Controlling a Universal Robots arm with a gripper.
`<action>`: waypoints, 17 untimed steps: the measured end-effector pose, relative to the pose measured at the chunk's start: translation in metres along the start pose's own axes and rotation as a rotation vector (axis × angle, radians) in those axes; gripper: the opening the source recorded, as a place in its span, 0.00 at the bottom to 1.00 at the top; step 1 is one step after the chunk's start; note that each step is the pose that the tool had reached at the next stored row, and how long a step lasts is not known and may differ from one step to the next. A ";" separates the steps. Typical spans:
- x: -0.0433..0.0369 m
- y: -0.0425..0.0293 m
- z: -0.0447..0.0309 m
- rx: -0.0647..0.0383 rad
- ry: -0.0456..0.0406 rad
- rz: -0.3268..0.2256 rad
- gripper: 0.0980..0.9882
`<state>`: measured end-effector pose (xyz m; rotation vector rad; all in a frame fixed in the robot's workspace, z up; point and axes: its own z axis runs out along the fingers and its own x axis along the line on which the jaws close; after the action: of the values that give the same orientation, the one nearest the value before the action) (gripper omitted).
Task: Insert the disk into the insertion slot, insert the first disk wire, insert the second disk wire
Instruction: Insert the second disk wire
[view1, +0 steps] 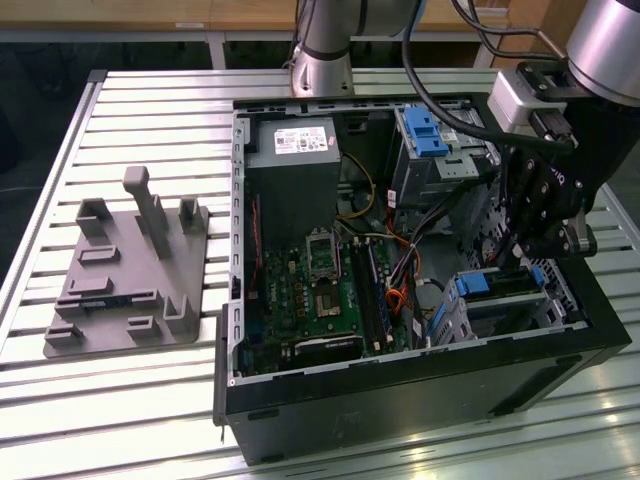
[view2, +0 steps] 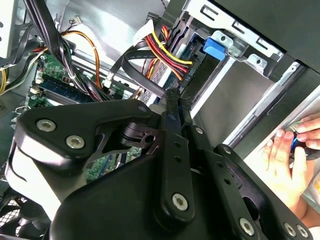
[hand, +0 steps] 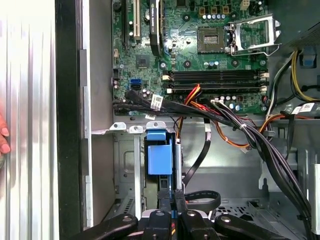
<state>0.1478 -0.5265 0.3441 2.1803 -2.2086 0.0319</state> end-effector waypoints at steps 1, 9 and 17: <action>0.0000 0.0000 0.0005 0.000 0.0001 0.000 0.06; -0.0002 -0.0014 0.0040 0.000 0.0002 0.000 0.06; -0.0003 -0.0019 0.0065 0.000 0.0001 0.000 0.06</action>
<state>0.1496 -0.5265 0.3376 2.1803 -2.2085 0.0321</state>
